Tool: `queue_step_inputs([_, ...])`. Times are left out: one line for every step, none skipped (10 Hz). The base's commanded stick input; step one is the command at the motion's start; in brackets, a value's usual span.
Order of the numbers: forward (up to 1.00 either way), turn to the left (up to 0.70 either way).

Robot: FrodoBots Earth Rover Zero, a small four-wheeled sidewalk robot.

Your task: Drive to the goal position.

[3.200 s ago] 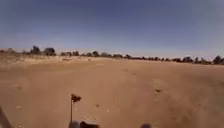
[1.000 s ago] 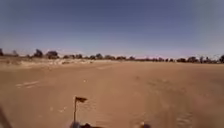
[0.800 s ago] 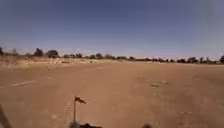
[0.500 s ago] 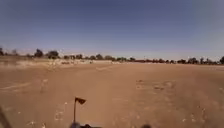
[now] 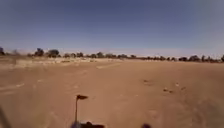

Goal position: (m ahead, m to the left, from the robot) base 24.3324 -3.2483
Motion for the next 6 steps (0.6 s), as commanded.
queue_step_inputs([0.7,-0.24])
queue_step_inputs([0.7,0.0])
queue_step_inputs([0.7,0.0])
queue_step_inputs([0.7,0.0])
queue_step_inputs([0.7,0.0])
queue_step_inputs([0.7,0.0])
